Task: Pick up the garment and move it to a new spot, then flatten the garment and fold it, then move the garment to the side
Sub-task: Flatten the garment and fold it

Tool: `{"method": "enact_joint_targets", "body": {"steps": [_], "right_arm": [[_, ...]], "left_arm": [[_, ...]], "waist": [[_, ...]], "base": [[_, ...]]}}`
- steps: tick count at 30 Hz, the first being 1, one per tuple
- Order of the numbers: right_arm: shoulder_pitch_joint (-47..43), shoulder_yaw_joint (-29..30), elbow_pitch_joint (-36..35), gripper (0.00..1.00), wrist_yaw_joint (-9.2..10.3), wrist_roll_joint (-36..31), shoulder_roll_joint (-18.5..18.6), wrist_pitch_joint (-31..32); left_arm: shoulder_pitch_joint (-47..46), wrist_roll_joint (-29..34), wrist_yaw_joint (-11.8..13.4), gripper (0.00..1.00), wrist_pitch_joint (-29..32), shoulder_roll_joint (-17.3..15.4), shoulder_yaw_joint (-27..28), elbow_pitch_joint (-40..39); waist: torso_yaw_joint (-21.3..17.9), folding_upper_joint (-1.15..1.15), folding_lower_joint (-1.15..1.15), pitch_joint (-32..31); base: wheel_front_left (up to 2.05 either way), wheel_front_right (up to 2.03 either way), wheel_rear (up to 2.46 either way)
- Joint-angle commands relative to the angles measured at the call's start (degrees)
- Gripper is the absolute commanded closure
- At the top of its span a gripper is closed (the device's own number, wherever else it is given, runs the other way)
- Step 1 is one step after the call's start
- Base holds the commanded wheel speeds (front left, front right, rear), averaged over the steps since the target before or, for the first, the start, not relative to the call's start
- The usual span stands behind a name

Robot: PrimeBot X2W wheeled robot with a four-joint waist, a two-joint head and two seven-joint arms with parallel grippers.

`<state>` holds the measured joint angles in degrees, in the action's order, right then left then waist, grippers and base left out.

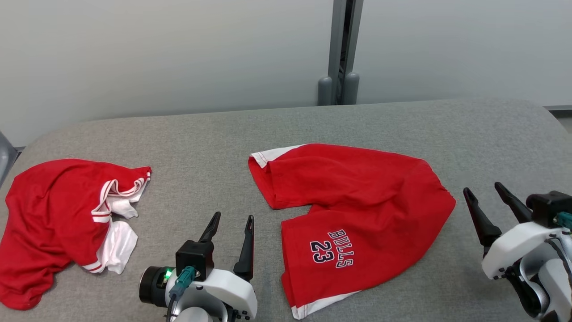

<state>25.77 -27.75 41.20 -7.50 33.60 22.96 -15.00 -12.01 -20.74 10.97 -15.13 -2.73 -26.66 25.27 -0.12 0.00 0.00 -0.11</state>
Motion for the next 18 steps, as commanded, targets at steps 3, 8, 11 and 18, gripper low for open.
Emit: {"method": "enact_joint_targets", "body": {"steps": [3, 8, 11, 18], "right_arm": [[-4.33, 4.39, -2.46, 0.0, 0.01, -1.84, -0.14, -0.27], [-8.82, 10.42, -4.95, 0.0, 0.01, -3.94, -1.78, -0.28], [-12.44, 14.71, -7.79, 0.0, 0.01, -6.24, -3.83, -0.29], [-15.33, 16.63, -8.89, 0.0, 0.01, -9.82, -6.4, -0.28]], "left_arm": [[0.5, 0.18, -0.14, 0.0, 0.01, -0.32, 0.63, -0.09], [0.95, -0.11, -0.22, 0.0, 0.01, -0.31, 0.54, -0.18], [1.62, -0.45, -0.26, 0.0, 0.01, -0.31, 0.33, -0.01], [2.13, -0.52, -0.55, 0.0, 0.01, -0.31, -0.05, 0.39]], "waist": [[-1.14, 0.0, 0.0, -0.2], [-1.3, 0.0, 0.0, -0.57], [-1.17, 0.0, 0.0, -0.95], [-0.88, 0.0, 0.0, -1.07]], "base": [[0.0, 0.0, 0.0], [0.0, 0.0, 0.0], [0.0, 0.0, 0.0], [0.0, 0.0, 0.0]]}}
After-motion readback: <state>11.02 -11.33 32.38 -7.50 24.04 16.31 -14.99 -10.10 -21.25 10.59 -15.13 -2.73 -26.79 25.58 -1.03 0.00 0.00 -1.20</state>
